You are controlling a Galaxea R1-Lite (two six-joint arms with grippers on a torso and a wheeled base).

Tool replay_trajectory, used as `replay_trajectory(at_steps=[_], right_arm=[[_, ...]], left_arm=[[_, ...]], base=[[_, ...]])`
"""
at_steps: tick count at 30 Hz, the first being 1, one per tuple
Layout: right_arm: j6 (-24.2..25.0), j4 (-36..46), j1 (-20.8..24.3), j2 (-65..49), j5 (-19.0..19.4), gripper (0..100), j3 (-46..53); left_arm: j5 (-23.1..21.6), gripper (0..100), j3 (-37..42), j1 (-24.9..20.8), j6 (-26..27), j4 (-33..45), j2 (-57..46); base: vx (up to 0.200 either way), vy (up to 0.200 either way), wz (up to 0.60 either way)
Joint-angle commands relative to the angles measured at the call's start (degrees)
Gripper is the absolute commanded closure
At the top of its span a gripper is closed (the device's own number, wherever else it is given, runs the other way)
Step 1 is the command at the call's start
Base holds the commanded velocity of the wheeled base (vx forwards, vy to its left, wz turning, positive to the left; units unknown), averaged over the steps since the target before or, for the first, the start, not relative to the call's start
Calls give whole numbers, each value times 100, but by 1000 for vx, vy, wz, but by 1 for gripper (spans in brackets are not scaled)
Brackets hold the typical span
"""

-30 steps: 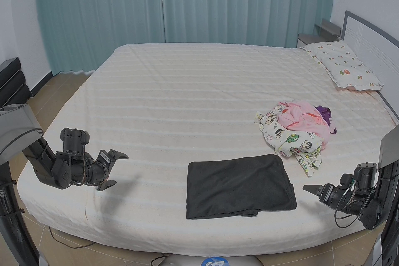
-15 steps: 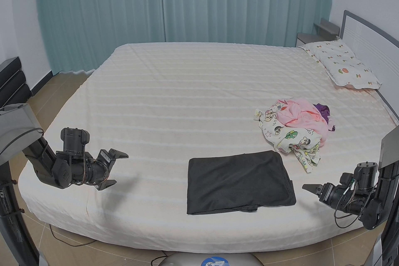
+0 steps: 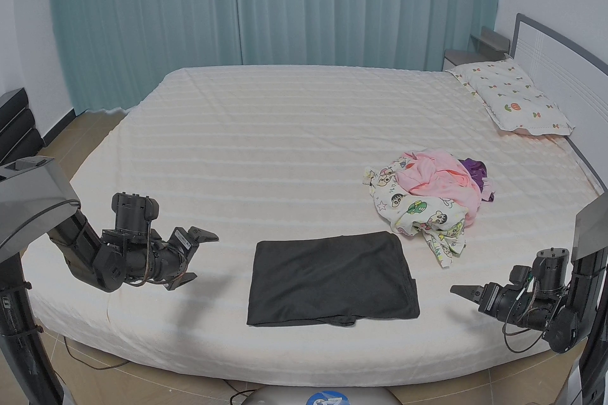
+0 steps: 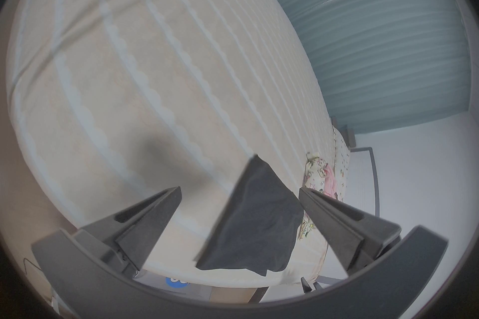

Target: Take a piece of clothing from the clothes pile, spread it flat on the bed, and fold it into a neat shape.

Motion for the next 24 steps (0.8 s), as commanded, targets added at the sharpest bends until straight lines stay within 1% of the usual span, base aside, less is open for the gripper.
replay_trajectory(at_steps=[1,2,4,5,6,8,10,12,13,15,19,24], right_arm=[[5,-102,15,8,-5,0,101],[5,-102,15,8,-5,0,101],[5,-102,23,8,-5,0,101],[5,-102,23,8,-5,0,101],[5,-102,23,17,-5,0,101],[5,-102,23,8,-5,0,101],[-4,-102,23,8,-5,0,101],[-12,-102,23,8,-5,0,101],[-12,-102,23,17,-5,0,101],[-4,-102,23,35,-5,0,101],[-4,-102,23,70,4,0,101],[5,-102,15,96,4,0,101]], left_arm=[[-1,0,-33,-402,407,11,303],[52,0,-6,-525,1013,2,523],[193,0,-24,-648,1646,-7,664],[193,0,-24,-648,1646,-7,664],[228,0,-50,-745,1980,-7,734],[236,0,-165,-921,2191,-7,892],[316,0,-376,-1053,2341,-16,1130],[412,0,-463,-1088,2429,-16,1209],[641,0,-674,-1114,2595,-7,1332],[799,0,-877,-1149,2683,-7,1481],[957,0,-1000,-1167,2692,2,1525],[948,0,-841,-1097,2683,37,1323]], base=[[0,0,0],[0,0,0],[0,0,0],[0,0,0],[0,0,0],[0,0,0],[0,0,0],[0,0,0],[0,0,0],[0,0,0],[0,0,0],[0,0,0]])
